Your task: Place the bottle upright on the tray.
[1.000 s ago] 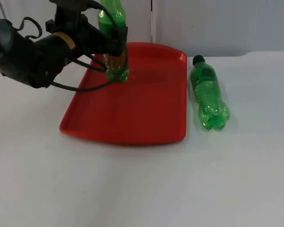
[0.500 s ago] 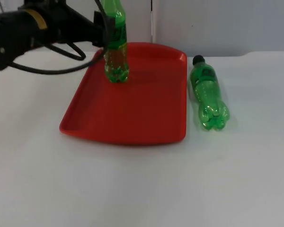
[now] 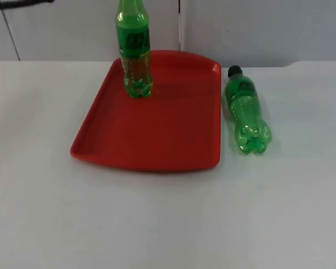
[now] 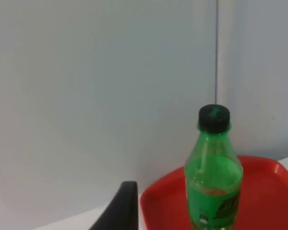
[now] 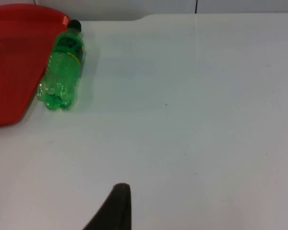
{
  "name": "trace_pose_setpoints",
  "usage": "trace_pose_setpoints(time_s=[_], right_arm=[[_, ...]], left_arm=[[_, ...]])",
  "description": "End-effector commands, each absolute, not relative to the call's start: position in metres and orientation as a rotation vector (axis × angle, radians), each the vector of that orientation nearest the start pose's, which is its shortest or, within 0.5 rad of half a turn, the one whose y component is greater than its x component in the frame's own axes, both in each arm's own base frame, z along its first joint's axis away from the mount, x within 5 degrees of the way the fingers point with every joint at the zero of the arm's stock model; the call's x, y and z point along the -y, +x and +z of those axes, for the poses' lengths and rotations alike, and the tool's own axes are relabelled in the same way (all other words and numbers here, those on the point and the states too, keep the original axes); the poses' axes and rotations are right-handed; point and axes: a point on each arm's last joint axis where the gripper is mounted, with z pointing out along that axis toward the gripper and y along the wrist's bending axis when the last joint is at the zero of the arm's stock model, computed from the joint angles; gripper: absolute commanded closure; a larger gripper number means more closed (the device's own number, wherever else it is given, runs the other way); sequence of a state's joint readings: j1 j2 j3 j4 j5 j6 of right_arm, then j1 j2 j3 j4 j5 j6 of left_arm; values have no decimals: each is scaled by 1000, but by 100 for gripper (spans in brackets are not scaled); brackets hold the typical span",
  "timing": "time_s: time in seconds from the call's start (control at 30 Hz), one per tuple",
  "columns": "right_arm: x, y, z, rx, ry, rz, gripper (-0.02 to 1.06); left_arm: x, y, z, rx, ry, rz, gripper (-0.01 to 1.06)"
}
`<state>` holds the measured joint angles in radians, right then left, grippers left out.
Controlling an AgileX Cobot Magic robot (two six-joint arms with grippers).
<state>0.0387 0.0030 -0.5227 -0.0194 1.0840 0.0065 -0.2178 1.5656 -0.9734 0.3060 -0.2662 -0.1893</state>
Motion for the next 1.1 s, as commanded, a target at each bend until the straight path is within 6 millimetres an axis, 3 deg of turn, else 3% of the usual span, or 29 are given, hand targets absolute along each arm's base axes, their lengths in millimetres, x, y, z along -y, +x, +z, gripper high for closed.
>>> trace_pose_setpoints(time_s=[0.0,0.43,0.73,1.07], right_arm=[[2,-7,280,-2045,-22,2,0],[2,-7,280,-2045,-22,2,0],[2,-7,280,-2045,-22,2,0],[2,-7,280,-2045,-22,2,0]], left_arm=[[81,336,290,-1819,323,-150,0],[66,298,331,-1869,204,-143,0],[60,281,344,-1902,159,-137,0],[84,261,351,-1913,275,-173,0]])
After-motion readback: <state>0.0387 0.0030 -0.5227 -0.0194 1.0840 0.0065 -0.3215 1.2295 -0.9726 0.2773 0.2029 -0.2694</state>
